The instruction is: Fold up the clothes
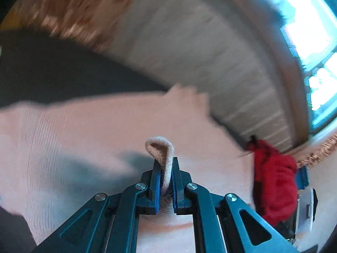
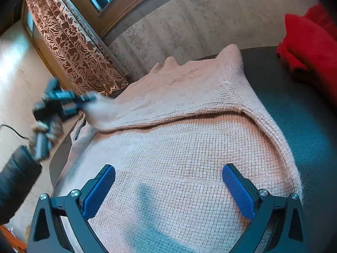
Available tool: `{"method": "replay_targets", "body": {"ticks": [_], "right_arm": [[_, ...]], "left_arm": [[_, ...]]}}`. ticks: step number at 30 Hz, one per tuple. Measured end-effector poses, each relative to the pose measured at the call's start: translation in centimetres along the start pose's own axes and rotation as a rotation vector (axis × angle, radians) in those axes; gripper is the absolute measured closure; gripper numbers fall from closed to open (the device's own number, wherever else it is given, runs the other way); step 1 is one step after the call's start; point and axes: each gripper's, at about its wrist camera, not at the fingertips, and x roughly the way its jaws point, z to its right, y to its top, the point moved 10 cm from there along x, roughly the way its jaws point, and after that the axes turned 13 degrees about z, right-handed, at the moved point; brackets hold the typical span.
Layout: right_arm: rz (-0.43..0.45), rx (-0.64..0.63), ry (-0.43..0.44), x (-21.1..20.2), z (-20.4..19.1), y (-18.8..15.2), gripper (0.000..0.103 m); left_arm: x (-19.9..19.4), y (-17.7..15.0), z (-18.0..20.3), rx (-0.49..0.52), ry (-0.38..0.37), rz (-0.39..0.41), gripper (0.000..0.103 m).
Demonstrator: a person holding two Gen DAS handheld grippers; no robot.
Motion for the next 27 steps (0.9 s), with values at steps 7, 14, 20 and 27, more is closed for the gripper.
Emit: {"method": "replay_targets", "body": {"ticks": [7, 14, 20, 27], "right_arm": [[0.108, -0.012, -0.106, 0.6, 0.6, 6.2, 0.005], [0.087, -0.163, -0.291, 6.2, 4.2, 12.6, 0.008], [-0.019, -0.008, -0.349, 10.8, 9.4, 13.7, 0.056], [-0.010, -0.079, -0.440, 9.5, 12.3, 14.6, 0.090]], "left_arm": [[-0.1, -2.0, -3.1, -0.059, 0.017, -0.037, 0.096], [-2.6, -0.8, -0.3, -0.042, -0.096, -0.013, 0.096], [-3.0, 0.2, 2.2, -0.028, -0.147, -0.002, 0.096], [-1.4, 1.6, 2.2, -0.063, -0.116, 0.025, 0.095]]}}
